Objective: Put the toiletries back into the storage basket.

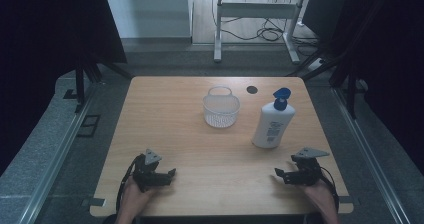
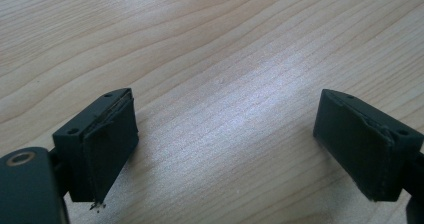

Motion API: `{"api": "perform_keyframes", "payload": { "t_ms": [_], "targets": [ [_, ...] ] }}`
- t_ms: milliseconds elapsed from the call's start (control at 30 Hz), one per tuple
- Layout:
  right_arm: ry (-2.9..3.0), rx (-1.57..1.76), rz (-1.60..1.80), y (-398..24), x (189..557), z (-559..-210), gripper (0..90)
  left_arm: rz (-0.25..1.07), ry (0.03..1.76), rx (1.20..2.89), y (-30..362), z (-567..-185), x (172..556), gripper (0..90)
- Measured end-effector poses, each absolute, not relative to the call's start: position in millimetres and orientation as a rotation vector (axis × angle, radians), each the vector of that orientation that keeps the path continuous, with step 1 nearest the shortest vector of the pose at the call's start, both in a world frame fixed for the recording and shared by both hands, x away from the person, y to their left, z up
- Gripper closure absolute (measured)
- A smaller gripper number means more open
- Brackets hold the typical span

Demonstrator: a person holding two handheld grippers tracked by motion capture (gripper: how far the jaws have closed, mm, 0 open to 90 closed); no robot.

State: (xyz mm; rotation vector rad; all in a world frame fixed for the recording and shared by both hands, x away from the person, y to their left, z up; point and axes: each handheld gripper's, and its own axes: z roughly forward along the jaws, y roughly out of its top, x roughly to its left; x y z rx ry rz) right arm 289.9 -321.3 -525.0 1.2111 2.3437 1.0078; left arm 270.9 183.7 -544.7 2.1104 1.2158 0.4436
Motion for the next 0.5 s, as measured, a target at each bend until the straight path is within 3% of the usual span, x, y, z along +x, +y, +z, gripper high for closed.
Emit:
{"api": "perform_keyframes", "payload": {
  "t_ms": [300,333,367,500],
  "targets": [
    [2.371,1.223,0.992,-325,297,-516,23.2,0.443,1.216,2.110,184,-545,271,10.2],
    [2.357,1.235,1.011,-327,299,-512,31.1,0.443,1.217,2.110,184,-545,271,10.2],
    [2.357,1.235,1.011,-327,299,-512,31.1,0.443,1.217,2.110,184,-545,271,10.2],
    [2.329,1.292,1.037,-335,303,-508,48.3,0.443,1.217,2.109,184,-545,271,10.1]
  ]
}}
